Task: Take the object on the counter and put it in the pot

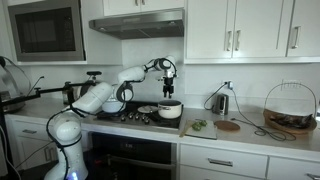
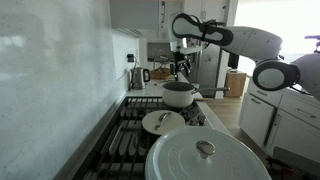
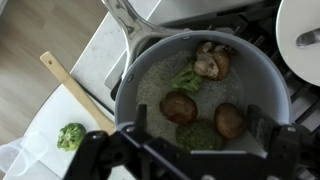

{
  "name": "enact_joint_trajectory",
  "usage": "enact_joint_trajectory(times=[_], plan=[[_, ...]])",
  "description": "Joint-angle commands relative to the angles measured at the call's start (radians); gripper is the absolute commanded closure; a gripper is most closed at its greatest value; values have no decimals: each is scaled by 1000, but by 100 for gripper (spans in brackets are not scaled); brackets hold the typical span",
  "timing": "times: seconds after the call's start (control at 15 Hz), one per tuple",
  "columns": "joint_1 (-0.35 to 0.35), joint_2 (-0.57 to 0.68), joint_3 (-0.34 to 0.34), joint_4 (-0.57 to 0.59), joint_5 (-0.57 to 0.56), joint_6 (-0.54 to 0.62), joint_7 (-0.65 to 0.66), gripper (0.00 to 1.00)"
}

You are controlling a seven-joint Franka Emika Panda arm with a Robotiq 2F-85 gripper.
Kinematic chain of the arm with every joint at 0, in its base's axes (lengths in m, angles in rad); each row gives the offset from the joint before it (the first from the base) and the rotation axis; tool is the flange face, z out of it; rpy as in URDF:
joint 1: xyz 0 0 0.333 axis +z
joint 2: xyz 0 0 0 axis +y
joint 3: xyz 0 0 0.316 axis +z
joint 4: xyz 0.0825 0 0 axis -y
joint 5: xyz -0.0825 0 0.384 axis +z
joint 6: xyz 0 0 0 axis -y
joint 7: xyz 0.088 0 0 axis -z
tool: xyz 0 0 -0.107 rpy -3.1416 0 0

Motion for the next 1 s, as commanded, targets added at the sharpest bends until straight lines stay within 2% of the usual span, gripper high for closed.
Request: enact_joint_trajectory(times=[0.0,0.47,0.93], plan=[[7,-53,14,-7,3,-5,-6,0],[14,-142,47,-12,19,-40,-11,0],[50,-234,49,0,9,-36,6,0]])
